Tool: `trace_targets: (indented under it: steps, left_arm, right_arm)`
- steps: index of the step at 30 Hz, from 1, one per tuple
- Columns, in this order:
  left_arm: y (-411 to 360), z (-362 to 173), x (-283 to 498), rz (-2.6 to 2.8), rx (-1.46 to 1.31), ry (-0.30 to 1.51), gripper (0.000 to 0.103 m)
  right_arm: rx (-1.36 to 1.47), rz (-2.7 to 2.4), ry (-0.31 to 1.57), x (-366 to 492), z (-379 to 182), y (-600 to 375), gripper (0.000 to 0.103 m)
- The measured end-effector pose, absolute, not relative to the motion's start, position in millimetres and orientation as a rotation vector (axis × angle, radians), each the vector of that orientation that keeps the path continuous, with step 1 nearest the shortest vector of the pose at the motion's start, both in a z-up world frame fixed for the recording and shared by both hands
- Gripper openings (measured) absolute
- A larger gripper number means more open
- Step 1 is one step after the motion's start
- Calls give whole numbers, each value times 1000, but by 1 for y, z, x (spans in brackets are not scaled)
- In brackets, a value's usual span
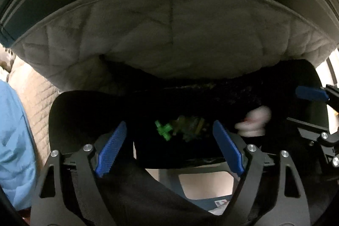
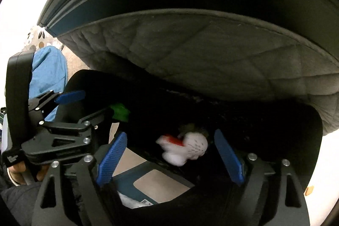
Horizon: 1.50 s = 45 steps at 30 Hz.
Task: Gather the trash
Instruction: 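Lower the white toy and green flower into the quilted bin and open both tools, then grasp the blue-white action figure with the right tool while the left tool grasps the tin rooster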
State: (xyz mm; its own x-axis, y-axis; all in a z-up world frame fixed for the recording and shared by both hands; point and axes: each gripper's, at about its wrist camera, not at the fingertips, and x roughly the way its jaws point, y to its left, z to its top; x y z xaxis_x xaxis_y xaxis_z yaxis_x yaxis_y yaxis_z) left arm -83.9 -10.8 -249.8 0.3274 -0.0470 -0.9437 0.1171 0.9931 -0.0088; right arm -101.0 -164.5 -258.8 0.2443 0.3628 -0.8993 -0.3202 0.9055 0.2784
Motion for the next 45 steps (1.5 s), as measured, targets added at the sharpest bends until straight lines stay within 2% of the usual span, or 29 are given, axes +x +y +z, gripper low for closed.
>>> trace_targets:
  steps: [6, 8, 11, 14, 17, 21, 26, 27, 28, 30, 38, 45]
  left_arm:
    - [5, -244, -78, -127, 17, 1251, 82]
    - [4, -232, -110, -139, 20, 1232, 82]
    - [9, -205, -117, -172, 13, 1186, 82]
    - [16, -174, -118, -211, 7, 1107, 82]
    - [18, -146, -114, -241, -10, 1034, 82]
    - [18, -119, -107, -232, -54, 962, 82]
    - [19, -100, -97, -213, -81, 905, 82]
    - [18, -97, -92, -210, -81, 896, 82]
    - [17, -97, -90, -206, -81, 892, 82]
    - [13, -90, -78, -211, -76, 864, 82]
    - [-36, -53, 6, -254, 123, 701, 82]
    - [-68, -31, 103, -313, 332, 639, 82]
  right_arm:
    - [1, 510, 1181, -107, -228, -172, 83]
    - [-31, 553, 1106, -112, -194, -173, 83]
    - [-55, 616, 944, -107, -127, -181, 82]
    - [-87, 555, 807, -70, -73, -196, 89]
    - [-83, 379, 766, 20, -52, -212, 89]
    - [91, 283, 888, 136, -65, -235, 64]
    - [149, 267, 993, 236, -87, -226, 62]
    - [150, 264, 1023, 246, -95, -224, 55]
    - [166, 250, 1031, 253, -101, -225, 43]
    - [195, 291, 1023, 245, -99, -229, 26]
    - [213, 360, 860, 99, -62, -280, 26]
    - [272, 365, 829, 11, -70, -306, 26]
